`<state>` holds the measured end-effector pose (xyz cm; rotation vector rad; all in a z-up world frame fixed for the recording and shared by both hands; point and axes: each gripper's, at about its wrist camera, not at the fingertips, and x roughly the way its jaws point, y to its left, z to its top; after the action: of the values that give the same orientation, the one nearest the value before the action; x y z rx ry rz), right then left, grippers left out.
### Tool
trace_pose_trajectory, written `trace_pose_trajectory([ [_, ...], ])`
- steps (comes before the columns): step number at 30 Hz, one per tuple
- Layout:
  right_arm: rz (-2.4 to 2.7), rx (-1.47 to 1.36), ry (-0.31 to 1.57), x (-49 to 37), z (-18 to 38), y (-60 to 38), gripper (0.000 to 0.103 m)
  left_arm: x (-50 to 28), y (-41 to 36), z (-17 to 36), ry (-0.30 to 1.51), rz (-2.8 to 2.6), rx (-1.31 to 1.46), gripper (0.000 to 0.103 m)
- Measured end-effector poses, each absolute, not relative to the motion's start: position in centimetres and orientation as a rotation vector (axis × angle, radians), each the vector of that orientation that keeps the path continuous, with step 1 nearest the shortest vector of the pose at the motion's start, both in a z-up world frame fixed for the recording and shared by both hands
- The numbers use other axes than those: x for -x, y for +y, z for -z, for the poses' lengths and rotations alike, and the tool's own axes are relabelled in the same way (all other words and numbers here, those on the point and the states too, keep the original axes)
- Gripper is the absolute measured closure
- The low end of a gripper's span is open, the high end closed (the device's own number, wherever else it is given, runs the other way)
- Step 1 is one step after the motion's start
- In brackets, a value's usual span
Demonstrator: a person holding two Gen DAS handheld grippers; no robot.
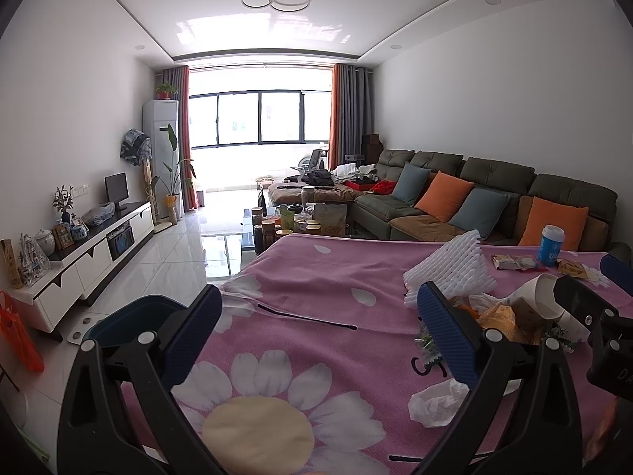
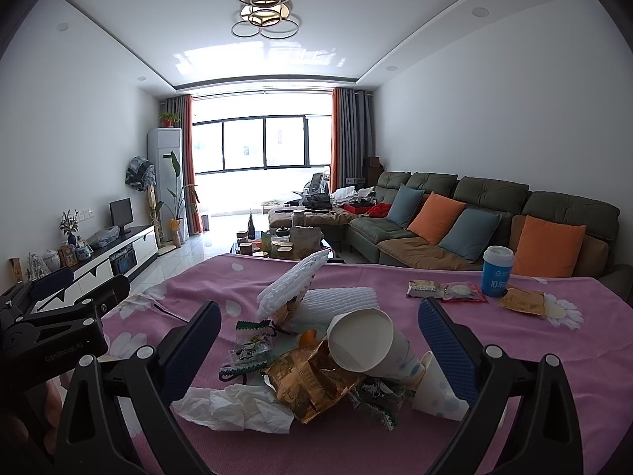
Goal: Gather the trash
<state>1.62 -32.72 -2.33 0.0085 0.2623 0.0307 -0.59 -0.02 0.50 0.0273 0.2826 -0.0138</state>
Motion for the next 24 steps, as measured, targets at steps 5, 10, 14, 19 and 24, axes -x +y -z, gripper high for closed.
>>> trace_pose_trajectory([
  [5, -0.031, -0.009, 0.264, -1.60, 2.38, -32.65, 0.007, 0.63, -0.37, -0.60, 0.283, 0.015, -0.028, 0.006],
  [10, -0.032, -0.011, 0.263, -1.59, 2.37, -32.63, 0.007, 0.48, 0.15, -0.33, 0.283, 0.017, -0.026, 0.006],
  [14, -0.032, -0.012, 0.264, -1.65, 2.37, -32.73, 0.007, 0.52, 0.15, -0.36, 0.282, 0.016, -0.026, 0.006],
  [19, -0.030, -0.013, 0.263, -1.63, 2.40, -32.72, 0.007, 0.52, 0.16, -0.37, 0.283, 0.016, -0.026, 0.006],
  [24, -0.032, -0.014, 0.265, -1.70, 2.33, -32.78, 0.007, 0.50, 0.20, -0.33, 0.282, 0.016, -0.024, 0.006],
])
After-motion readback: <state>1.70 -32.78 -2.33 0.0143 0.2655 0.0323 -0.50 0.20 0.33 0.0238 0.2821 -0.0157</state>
